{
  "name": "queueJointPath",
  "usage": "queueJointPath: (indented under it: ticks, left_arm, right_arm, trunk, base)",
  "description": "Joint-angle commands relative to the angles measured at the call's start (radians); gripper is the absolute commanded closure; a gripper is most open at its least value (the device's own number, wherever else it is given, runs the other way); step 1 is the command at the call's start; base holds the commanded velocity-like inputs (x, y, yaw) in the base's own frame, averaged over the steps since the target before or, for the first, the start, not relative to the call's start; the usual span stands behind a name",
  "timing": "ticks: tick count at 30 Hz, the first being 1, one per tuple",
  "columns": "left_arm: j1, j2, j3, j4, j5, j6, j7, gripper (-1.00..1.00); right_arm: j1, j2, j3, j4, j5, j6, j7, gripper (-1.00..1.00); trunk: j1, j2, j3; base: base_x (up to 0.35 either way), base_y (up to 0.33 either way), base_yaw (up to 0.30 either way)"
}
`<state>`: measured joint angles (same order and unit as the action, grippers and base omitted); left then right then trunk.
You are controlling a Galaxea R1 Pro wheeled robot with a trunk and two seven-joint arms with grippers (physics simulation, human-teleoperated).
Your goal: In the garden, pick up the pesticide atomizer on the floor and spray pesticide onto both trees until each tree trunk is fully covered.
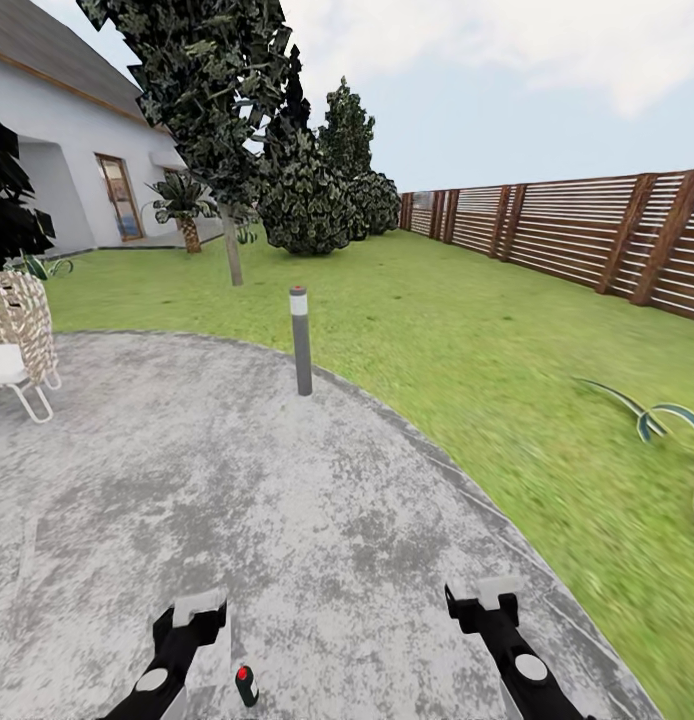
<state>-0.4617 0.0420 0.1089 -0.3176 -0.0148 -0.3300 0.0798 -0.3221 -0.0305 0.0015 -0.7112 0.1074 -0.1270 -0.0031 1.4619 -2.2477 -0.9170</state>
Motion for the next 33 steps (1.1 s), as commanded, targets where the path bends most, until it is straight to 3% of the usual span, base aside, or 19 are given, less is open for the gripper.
queueJointPath:
  ticks: [1,23,33]
  left_arm:
    - [0.000,0.000,0.000,0.000,0.000,-0.014,0.000,-1.00]
    - [0.000,0.001,-0.002,0.002,0.000,-0.037,0.000,-1.00]
    - [0.000,0.001,-0.002,0.002,0.000,-0.037,0.000,-1.00]
  right_arm:
    - [0.000,0.000,0.000,0.000,0.000,0.000,0.000,-1.00]
    - [0.000,-0.005,0.000,0.002,0.001,-0.014,0.000,-1.00]
    - [0.000,-0.005,0.000,0.002,0.000,-0.014,0.000,-1.00]
  trunk:
    - [0.004,-0.007,-0.003]
    - [0.088,-0.161,-0.073]
    - [0.127,-0.231,-0.116]
  base:
    - [0.000,0.000,0.000]
    - [0.000,0.000,0.000]
    - [0.000,0.000,0.000]
